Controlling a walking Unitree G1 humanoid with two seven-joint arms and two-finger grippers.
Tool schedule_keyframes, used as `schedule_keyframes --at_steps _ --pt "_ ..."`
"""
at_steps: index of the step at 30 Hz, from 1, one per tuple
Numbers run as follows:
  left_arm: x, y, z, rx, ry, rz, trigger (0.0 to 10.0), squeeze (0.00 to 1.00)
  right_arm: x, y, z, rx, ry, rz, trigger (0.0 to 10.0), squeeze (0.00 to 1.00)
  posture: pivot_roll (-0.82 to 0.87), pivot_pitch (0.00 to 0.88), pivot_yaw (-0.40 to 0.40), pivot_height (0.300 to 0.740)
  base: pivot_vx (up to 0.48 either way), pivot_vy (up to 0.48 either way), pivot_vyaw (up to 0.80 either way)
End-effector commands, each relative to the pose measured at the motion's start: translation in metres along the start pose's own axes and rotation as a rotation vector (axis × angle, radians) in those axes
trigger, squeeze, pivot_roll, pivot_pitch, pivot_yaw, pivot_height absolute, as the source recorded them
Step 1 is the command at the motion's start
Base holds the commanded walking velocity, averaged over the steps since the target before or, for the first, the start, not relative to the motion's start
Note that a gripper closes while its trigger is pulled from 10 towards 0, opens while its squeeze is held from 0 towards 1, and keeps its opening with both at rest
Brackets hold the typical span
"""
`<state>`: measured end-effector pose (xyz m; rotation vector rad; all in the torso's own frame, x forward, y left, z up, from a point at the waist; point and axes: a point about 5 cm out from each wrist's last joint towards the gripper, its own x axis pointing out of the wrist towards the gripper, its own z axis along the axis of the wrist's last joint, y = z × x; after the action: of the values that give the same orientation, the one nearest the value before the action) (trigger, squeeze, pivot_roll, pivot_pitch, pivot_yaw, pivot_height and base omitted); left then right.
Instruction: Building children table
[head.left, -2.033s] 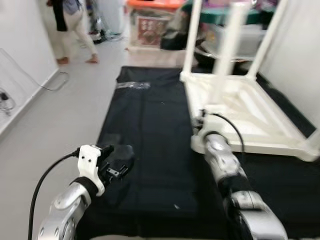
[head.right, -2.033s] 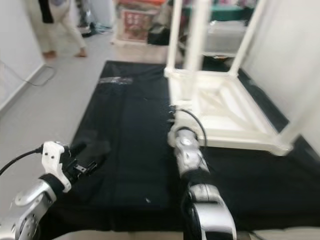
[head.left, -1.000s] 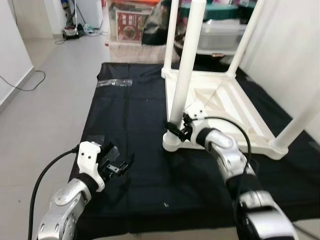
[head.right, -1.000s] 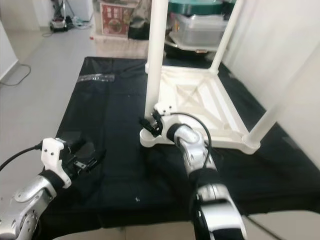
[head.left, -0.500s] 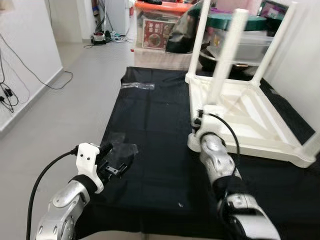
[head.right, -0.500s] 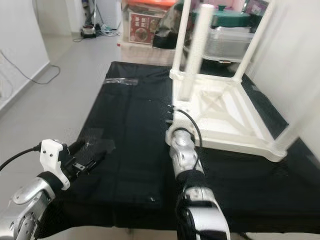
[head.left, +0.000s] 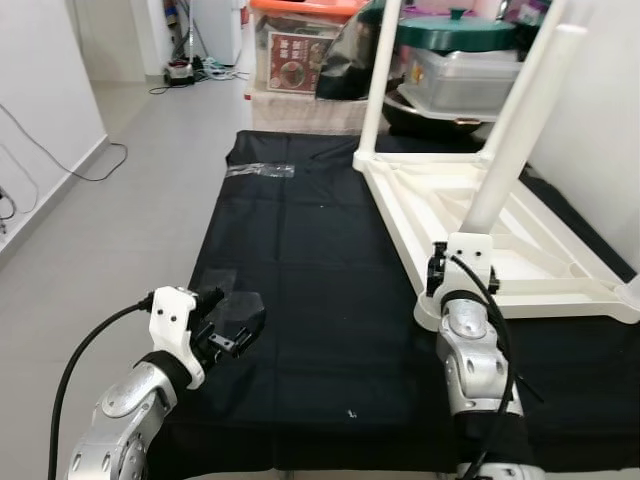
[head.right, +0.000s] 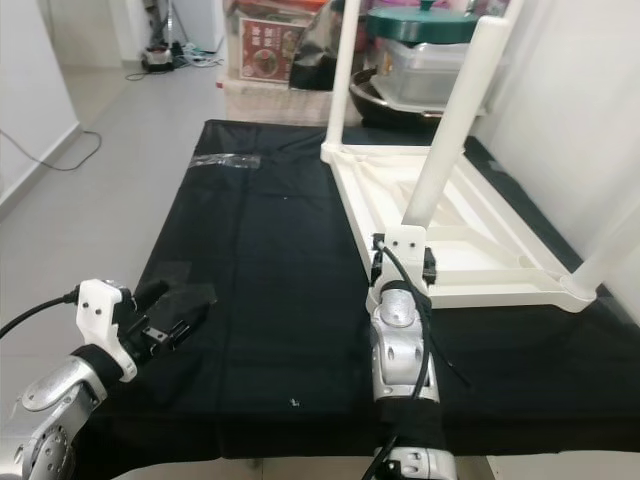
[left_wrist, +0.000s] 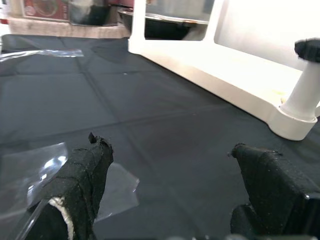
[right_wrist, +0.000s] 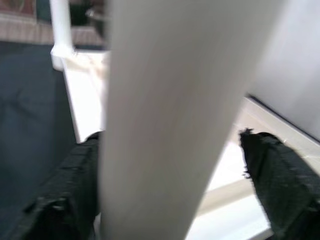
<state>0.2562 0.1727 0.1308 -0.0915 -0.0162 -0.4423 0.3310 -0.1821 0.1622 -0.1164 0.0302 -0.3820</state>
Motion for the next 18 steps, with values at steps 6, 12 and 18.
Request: schedule_keyframes --at_steps 6,12,18 --pt "-0.005 0.001 0.0 0.042 0.014 0.03 10.0 0.0 -0.018 -0.005 0.026 0.032 -0.126 0.069 10.0 1.0 0.02 0.0 -0.083 0.74 0.0 0.0 0.0" --pt "-0.005 -0.001 0.003 0.14 0.032 0.086 10.0 0.0 -0.05 -0.003 0.031 0.094 -0.198 0.352 10.0 1.0 0.0 0.0 -0.062 0.74 0.0 0.0 0.0" --pt "-0.004 -0.002 0.004 0.155 0.025 0.099 10.0 0.0 -0.069 0.013 0.04 0.138 -0.269 0.579 10.0 1.0 -0.01 0.0 -0.047 0.74 0.0 0.0 0.0"
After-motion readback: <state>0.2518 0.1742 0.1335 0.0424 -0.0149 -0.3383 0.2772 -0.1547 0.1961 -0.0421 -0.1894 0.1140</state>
